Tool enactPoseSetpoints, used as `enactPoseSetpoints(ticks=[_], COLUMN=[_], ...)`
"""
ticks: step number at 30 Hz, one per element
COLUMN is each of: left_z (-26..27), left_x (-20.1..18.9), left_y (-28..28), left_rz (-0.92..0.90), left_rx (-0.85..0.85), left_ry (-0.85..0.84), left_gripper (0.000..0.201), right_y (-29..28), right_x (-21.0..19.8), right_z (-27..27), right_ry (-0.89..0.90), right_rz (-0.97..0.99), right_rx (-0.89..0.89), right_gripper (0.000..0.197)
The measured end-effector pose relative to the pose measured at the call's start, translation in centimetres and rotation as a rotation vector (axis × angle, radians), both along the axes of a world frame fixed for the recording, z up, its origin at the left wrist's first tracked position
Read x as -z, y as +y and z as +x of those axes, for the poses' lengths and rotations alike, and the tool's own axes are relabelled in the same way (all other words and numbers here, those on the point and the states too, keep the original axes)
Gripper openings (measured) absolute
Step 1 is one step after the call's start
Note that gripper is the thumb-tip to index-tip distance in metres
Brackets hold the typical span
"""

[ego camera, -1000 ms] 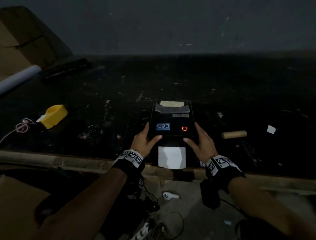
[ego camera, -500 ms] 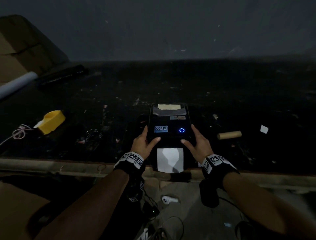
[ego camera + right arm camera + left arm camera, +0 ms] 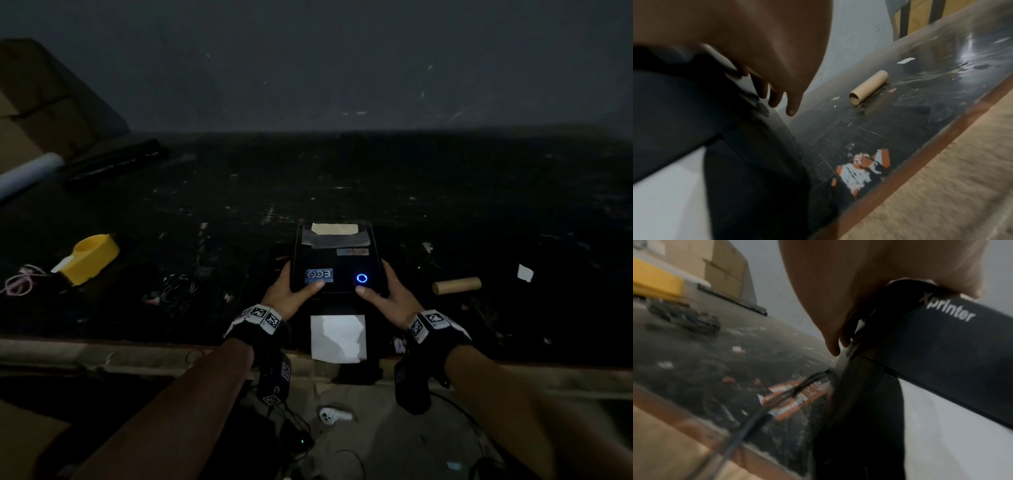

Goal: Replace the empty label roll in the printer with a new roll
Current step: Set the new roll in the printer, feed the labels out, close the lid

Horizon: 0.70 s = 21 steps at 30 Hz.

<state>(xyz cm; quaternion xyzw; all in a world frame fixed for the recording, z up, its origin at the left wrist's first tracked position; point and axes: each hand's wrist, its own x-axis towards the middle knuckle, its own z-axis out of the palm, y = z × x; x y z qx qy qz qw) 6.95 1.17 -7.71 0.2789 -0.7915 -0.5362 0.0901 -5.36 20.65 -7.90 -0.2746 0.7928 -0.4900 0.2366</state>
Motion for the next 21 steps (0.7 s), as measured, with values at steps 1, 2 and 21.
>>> enactPoseSetpoints(ticks=[1, 2, 21], left_z=[-0.2, -0.3, -0.5], left_x=[0.2, 0.5, 1.1], left_y=[0.0, 0.0, 0.4], left_rz=[0.013, 0.035, -0.012], left_rx=[-0.015, -0.036, -0.093], left_ry=[0.010, 0.027, 0.136], left_gripper=[0.081, 0.083, 0.068], right_y=[-0.1, -0.1, -0.4], right_x=[0.2, 0.4, 2.5], right_z=[-0.1, -0.1, -1.0], right_ry=[-0.006, -0.005, 0.130], right_rz=[-0.018, -0.035, -0.063], right_rx=[0.004, 0.006, -0.028], right_gripper=[0.086, 0.084, 0.102])
